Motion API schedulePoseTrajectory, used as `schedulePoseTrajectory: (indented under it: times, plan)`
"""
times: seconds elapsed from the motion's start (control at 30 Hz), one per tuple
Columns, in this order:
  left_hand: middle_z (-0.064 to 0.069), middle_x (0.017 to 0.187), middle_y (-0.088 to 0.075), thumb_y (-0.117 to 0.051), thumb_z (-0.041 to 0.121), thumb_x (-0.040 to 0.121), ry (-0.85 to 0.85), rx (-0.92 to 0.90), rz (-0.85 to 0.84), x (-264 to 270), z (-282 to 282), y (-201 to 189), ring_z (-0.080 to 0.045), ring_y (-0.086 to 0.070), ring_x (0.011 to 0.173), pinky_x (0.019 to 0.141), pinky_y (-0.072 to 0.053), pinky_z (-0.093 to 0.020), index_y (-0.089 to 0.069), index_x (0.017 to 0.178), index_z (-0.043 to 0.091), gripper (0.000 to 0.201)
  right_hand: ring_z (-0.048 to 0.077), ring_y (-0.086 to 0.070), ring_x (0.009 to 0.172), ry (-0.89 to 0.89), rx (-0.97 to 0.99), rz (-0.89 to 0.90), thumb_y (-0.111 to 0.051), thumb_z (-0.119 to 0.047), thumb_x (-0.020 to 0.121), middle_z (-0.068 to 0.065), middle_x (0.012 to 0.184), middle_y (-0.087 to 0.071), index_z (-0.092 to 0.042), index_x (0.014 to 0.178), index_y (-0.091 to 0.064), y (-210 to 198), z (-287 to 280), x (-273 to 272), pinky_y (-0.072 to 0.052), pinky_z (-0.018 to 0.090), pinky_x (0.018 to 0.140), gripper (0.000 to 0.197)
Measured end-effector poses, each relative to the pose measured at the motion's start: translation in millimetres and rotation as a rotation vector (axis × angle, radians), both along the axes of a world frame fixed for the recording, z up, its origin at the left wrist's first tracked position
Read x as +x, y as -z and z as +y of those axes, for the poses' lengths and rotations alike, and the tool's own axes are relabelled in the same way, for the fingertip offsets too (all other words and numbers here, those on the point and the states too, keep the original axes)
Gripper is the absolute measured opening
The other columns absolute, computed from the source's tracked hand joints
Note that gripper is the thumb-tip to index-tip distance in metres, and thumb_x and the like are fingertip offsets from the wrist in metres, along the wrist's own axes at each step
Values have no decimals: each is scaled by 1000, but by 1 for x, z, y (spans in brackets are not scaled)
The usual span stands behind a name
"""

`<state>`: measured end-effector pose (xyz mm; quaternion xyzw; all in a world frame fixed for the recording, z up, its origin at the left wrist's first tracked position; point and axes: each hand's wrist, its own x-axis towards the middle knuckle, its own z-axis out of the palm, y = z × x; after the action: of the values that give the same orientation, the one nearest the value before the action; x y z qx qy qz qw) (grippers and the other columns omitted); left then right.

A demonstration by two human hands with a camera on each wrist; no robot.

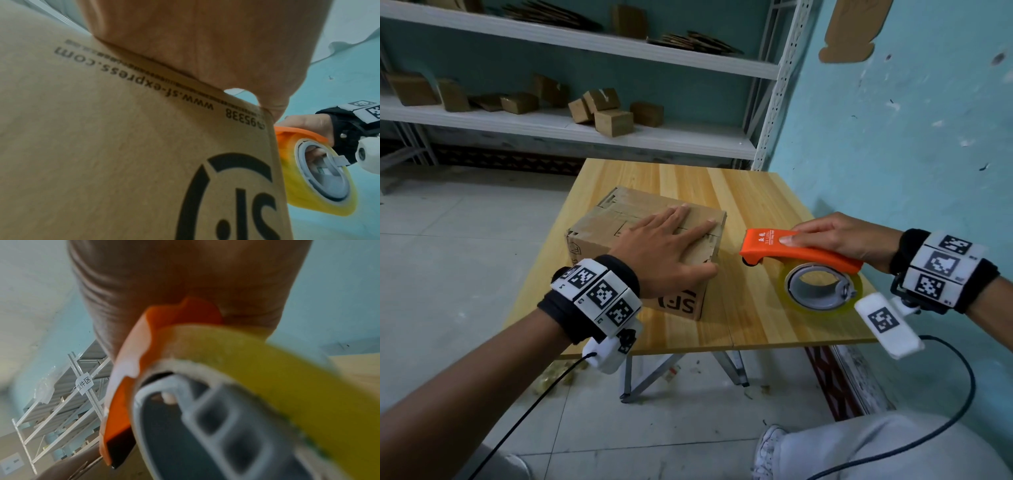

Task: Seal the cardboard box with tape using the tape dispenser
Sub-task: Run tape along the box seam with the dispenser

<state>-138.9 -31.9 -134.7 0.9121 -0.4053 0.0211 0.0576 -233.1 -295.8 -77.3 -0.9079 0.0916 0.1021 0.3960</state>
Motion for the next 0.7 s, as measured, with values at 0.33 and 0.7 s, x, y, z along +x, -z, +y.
schedulePoseTrajectory:
  times: [0.33,0.7]
  plan:
    - [-8,160,4,6,63,70,109,-1,-125,-10,-14,1,-14,8,147,118,9,-31,-2,152,8,99,15,-67,76,-16,-72,55,-60,-46,88,7,94,-73,-21,107,-72,6,8,9,-51,23,70,34]
    - [-6,160,8,-11,62,82,119,-14,-70,-7,-13,4,-17,5,147,117,3,-32,5,152,27,80,15,-65,72,-20,-33,31,-61,-48,86,9,88,-71,-17,107,-73,4,-1,3,-50,22,68,40]
